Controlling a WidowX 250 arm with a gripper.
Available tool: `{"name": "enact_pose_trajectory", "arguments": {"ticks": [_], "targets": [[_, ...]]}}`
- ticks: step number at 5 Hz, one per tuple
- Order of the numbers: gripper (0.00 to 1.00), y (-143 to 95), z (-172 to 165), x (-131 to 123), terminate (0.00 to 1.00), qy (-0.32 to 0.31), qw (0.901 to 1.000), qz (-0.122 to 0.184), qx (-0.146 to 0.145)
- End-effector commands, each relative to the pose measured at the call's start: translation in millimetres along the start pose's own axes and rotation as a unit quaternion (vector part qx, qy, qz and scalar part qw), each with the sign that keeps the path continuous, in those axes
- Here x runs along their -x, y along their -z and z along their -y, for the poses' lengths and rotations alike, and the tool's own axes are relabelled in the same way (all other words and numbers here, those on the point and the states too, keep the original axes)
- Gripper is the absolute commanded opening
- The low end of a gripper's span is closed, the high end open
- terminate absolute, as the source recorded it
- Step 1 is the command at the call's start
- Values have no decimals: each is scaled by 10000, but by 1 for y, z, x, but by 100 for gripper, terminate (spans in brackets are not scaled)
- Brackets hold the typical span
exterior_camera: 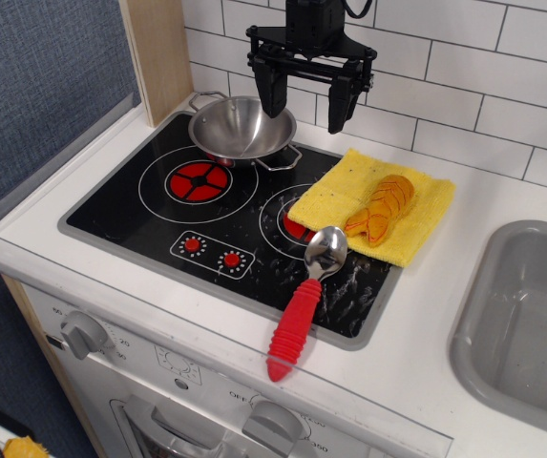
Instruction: Place the fish in the colander
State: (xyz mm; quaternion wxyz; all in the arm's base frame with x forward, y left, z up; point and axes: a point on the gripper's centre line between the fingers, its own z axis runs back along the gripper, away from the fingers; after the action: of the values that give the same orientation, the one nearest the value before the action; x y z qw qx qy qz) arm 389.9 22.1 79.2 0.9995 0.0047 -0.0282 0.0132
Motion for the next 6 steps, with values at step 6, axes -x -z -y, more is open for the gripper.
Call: {"name": "enact_pose_trajectory", "arguments": {"ticks": [6], "targets": [[100, 38, 85, 10, 0, 1001, 9945, -273, -162]]}}
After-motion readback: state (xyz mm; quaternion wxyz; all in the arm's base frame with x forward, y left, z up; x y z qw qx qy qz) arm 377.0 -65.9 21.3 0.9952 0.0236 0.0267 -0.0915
